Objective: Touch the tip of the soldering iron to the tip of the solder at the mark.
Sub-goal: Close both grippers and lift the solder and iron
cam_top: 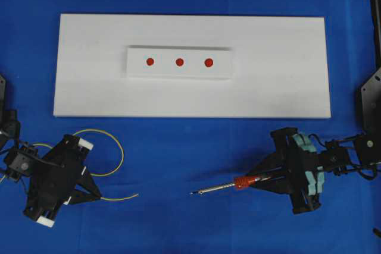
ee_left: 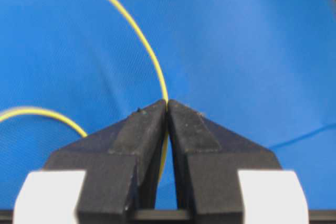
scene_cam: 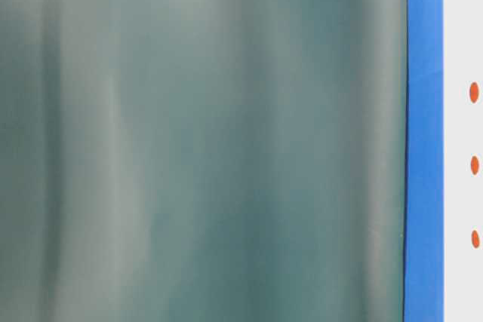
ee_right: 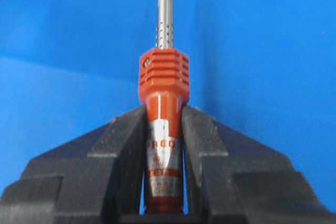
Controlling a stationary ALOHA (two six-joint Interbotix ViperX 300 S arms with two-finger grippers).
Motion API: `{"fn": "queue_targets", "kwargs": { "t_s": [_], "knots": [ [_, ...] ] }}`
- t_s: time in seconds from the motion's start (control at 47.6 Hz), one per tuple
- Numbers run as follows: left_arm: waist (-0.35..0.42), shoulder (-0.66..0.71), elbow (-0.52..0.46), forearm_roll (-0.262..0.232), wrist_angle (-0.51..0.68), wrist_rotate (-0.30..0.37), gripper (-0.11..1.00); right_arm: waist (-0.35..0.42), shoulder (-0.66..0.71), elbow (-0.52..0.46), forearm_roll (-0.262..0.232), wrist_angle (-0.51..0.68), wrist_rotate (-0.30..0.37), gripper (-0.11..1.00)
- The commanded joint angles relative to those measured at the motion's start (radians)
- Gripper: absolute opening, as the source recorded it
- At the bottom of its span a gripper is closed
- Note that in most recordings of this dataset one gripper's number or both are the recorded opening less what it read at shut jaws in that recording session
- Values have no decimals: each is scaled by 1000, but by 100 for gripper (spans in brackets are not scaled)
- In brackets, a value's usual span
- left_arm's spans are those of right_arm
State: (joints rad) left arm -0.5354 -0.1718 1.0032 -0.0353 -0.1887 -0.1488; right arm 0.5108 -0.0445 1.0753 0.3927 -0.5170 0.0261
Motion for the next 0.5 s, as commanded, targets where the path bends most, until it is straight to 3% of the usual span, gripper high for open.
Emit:
{"fn": "queue_targets", "kwargs": {
  "t_s": [0.0, 0.126, 0.273, 0.483],
  "knots": [
    [5, -80, -66, 5, 143, 0, 2, -29, -106, -48, -2, 161, -29, 6],
    [17, -121, -121, 6, 296, -6, 2, -66, -210, -100, -2, 380, -71, 6],
    [32, -124, -179, 12, 431, -44, 2, -101, -276, -146, -3, 548, -80, 6],
    [38, -110, -224, 29, 491, -71, 2, -130, -287, -169, -14, 615, -80, 6]
  ]
}}
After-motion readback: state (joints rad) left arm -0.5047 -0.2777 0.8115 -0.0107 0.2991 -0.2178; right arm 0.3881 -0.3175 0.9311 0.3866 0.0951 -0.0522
